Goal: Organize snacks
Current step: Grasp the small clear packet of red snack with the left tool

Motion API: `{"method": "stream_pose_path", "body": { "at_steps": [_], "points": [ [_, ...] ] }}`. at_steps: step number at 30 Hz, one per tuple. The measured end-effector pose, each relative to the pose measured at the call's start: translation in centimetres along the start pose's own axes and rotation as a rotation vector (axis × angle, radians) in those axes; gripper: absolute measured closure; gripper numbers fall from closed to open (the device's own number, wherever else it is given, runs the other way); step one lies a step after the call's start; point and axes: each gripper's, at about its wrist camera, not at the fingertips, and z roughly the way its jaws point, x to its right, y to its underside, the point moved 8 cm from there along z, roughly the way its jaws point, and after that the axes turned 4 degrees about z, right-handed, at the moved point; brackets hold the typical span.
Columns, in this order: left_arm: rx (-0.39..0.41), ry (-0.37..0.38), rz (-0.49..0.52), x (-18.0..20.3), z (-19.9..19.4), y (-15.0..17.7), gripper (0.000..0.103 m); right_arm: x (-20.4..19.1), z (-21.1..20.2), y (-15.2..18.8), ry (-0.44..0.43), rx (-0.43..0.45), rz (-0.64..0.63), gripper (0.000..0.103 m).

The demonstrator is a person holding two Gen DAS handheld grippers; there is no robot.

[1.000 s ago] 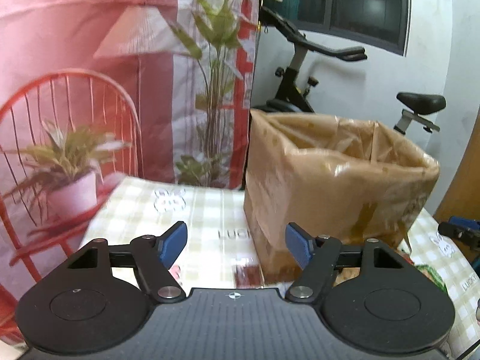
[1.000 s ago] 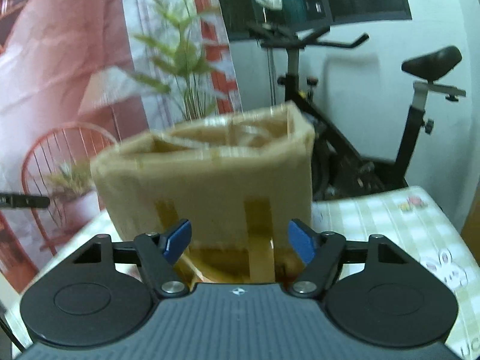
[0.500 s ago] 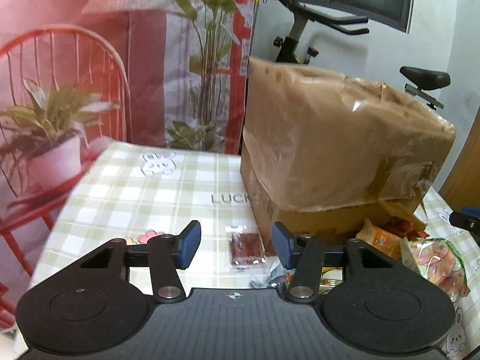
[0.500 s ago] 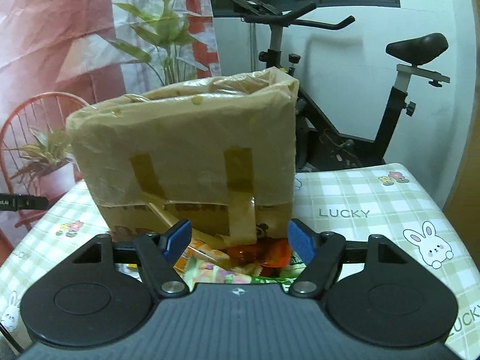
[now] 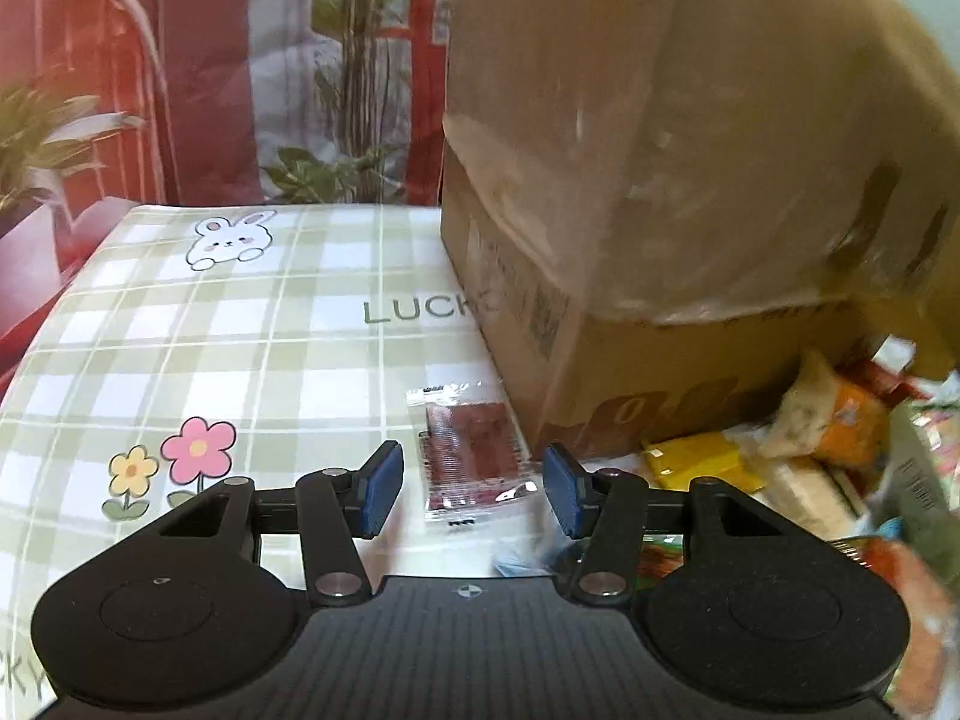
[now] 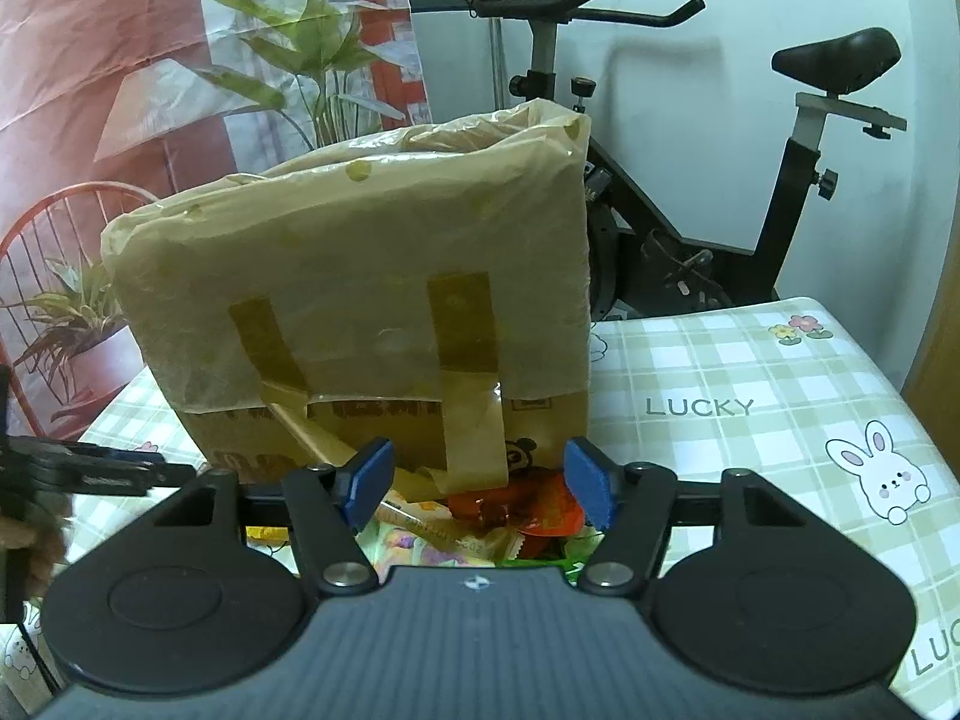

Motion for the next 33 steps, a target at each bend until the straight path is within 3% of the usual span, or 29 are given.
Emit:
{"method": "stream_pose_path", "body": {
  "at_steps": [7, 12, 17, 19, 27, 29, 31, 33],
  "points": [
    [-0.056, 0.014, 0.031, 0.2, 2.0, 0.4, 0.049, 0.2, 0.8, 0.0, 0.000, -0.013, 0.015, 0.038],
    [-0.061, -0.015, 0.069, 0.6, 2.2, 0.5, 0.048, 0.1, 1.1, -0.1, -0.005, -0.017, 0.014, 0.039],
    [-0.065, -0.025, 0.055, 0.3, 1.7, 0.9, 0.055, 0.1, 1.2, -0.1, -0.006, -0.021, 0.018, 0.039],
    [-0.062, -0.050, 0.045, -0.3, 0.9, 1.2, 0.071, 0.0, 1.2, -0.2, -0.004, -0.020, 0.020, 0.039],
    [-0.069, -0.072, -0.005, -2.0, -1.7, 2.8, 0.071, 0.1, 1.2, -0.1, -0.015, -0.022, 0.033, 0.040],
    [-0.028, -0.060, -0.045, -2.4, -2.2, 2.2, 0.069, 0.0, 1.2, -0.2, -0.017, -0.020, 0.033, 0.040],
    [-0.002, -0.046, -0.072, -2.5, -2.3, 1.5, 0.054, -0.1, 1.1, -0.2, -0.020, -0.018, 0.029, 0.040],
    [0.010, -0.021, -0.066, -2.0, -2.0, 0.9, 0.046, -0.2, 1.1, -0.3, -0.020, -0.018, 0.023, 0.040]
  ]
}}
